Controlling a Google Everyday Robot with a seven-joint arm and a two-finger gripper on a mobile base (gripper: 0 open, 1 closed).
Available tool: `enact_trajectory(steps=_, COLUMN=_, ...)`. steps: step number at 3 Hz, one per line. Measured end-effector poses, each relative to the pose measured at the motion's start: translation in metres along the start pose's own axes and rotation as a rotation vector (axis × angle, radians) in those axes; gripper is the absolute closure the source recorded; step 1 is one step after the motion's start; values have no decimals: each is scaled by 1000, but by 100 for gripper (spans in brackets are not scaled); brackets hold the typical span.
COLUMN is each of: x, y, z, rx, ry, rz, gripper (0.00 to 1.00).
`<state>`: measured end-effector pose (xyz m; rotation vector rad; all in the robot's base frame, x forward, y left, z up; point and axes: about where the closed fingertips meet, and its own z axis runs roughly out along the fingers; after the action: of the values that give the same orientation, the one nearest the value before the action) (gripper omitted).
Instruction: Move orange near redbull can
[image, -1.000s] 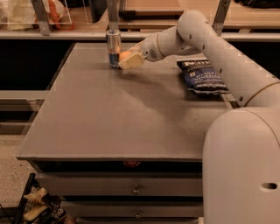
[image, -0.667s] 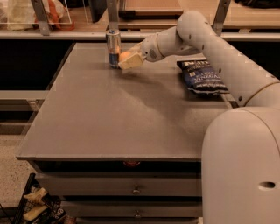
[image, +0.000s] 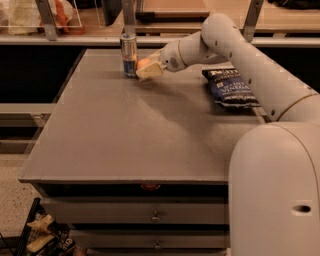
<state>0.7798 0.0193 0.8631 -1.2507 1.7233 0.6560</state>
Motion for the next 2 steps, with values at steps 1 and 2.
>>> enact_trajectory(steps=1, x=2, y=1, z=2, rx=-10, ry=5, rz=8, gripper=0)
enact_trajectory(steps=2, x=2, y=2, z=2, rx=-15, ry=7, rz=7, gripper=0)
